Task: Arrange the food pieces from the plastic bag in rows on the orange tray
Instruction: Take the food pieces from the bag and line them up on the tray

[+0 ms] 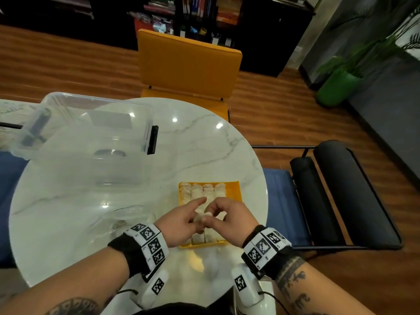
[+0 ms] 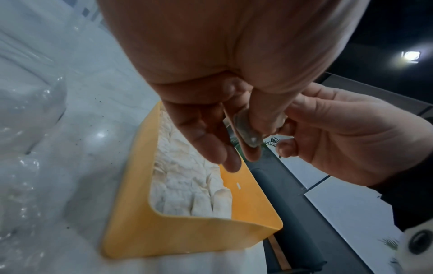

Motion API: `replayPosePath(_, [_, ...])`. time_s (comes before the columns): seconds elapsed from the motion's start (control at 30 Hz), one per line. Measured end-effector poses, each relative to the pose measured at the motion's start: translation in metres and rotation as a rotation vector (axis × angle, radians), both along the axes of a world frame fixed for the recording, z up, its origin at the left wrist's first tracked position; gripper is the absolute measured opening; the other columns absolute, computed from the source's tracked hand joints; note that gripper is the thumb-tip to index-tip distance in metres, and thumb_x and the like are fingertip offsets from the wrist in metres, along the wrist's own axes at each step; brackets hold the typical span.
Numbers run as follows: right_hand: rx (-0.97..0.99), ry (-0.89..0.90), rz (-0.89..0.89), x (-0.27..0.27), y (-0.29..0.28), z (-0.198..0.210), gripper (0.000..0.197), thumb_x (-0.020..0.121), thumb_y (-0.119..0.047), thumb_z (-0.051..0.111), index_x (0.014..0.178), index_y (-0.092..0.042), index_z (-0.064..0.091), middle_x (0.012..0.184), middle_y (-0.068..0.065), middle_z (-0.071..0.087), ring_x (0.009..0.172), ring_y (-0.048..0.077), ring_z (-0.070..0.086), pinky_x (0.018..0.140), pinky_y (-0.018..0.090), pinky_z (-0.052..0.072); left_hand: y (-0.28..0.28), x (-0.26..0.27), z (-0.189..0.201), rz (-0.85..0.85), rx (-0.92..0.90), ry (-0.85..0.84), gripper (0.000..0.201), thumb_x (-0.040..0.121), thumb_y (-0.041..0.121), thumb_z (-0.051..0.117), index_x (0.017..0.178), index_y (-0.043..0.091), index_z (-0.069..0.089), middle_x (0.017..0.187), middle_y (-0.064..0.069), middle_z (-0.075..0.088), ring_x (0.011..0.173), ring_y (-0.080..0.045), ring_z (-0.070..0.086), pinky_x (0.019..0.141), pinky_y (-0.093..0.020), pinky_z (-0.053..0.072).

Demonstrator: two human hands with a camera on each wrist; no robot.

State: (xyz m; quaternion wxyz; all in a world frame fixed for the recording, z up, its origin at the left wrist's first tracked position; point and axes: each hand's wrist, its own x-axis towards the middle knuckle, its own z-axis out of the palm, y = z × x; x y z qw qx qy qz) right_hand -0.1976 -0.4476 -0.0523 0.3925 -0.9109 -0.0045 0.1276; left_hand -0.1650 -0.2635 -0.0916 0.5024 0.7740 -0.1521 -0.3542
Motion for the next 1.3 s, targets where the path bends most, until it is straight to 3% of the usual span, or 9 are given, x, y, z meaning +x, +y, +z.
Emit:
replayPosePath(0.13, [0.075,0.030,0.007,-0.001,-0.004,-0.002,0.011,0.085,-0.029,0.076,0.092,-0.030,0.068,0.076,-0.014,0.063,0.078,-0.004,0.060,0.071,0.007,0.043,-0.004,0.001,-0.003,-0.031,0.022,-0.024,0.072,0.091,0.021,0.065,0.151,0.033,0.027,0.078,0.020,0.069,0.076,0.004,0.065,0.066,-0.010,0.046])
replayPosePath(0.2, [0.007,0.020,0.005,0.007,-0.012,-0.003,0.009,0.087,-0.029,0.073,0.094,-0.034,0.070,0.082,-0.015,0.067,0.081,-0.004,0.060,0.073,0.007,0.042,-0.004,0.004,-0.004,-0.012,0.077,-0.091,0.070,0.089,0.028,0.068,0.149,0.034,0.032,0.076,0.025,0.064,0.074,0.005,0.061,0.071,-0.009,0.045])
replayPosePath(0.27, [-0.069,-0.004,-0.027,0.021,-0.024,0.002,0.005,0.090,-0.028,0.070,0.093,-0.032,0.069,0.086,-0.013,0.069,0.081,-0.001,0.061,0.074,0.011,0.044,-0.001,0.010,-0.006,0.096,0.141,-0.172,0.060,0.089,0.036,0.068,0.143,0.034,0.042,0.095,0.024,0.063,0.084,0.004,0.062,0.082,-0.016,0.049])
replayPosePath(0.37, [-0.165,-0.001,-0.100,0.047,-0.048,0.011,0.005,0.093,-0.023,0.064,0.095,-0.027,0.068,0.084,-0.011,0.066,0.078,0.001,0.059,0.065,0.010,0.043,0.008,0.023,-0.012,0.295,0.281,-0.280,0.045,0.092,0.037,0.062,0.134,0.027,0.052,0.115,0.013,0.061,0.087,-0.005,0.060,0.085,-0.022,0.046])
replayPosePath(0.43, [-0.262,0.043,-0.093,0.064,-0.061,0.010,0.009,0.094,-0.021,0.062,0.093,-0.030,0.065,0.083,-0.011,0.064,0.075,0.000,0.058,0.060,0.011,0.041,0.012,0.029,-0.017,0.339,0.368,-0.275,0.049,0.091,0.038,0.062,0.135,0.022,0.050,0.127,0.002,0.056,0.104,-0.012,0.058,0.091,-0.024,0.042])
replayPosePath(0.53, [-0.383,0.163,-0.061,0.086,-0.071,-0.002,0.009,0.093,-0.022,0.062,0.094,-0.030,0.061,0.087,-0.007,0.064,0.077,0.009,0.061,0.063,0.021,0.046,0.013,0.032,-0.024,0.317,0.462,-0.166,0.061,0.089,0.041,0.064,0.142,0.019,0.042,0.135,-0.003,0.055,0.121,-0.018,0.055,0.097,-0.029,0.042])
replayPosePath(0.73, [-0.558,0.266,0.033,0.110,-0.071,-0.022,0.002,0.089,-0.024,0.064,0.091,-0.026,0.065,0.089,-0.003,0.065,0.080,0.015,0.061,0.065,0.026,0.048,0.014,0.033,-0.034,0.287,0.532,-0.079,0.055,0.089,0.039,0.063,0.138,0.024,0.043,0.112,0.004,0.071,0.104,-0.017,0.065,0.084,-0.028,0.051])
replayPosePath(1.07, [-0.700,0.248,0.085,0.121,-0.064,-0.038,0.014,0.089,-0.025,0.064,0.100,-0.022,0.072,0.106,0.000,0.056,0.095,0.021,0.060,0.083,0.034,0.054,0.015,0.033,-0.035,0.294,0.523,-0.060,0.053,0.089,0.039,0.065,0.136,0.027,0.045,0.114,0.005,0.070,0.101,-0.014,0.065,0.083,-0.028,0.051])
replayPosePath(1.3, [-0.676,0.213,0.044,0.124,-0.066,-0.041,0.004,0.089,-0.025,0.068,0.089,-0.023,0.065,0.099,-0.002,0.060,0.086,0.019,0.060,0.078,0.034,0.055,0.014,0.034,-0.034,0.277,0.536,-0.065,0.054,0.089,0.037,0.065,0.137,0.026,0.044,0.115,0.004,0.069,0.102,-0.015,0.065,0.082,-0.027,0.050])
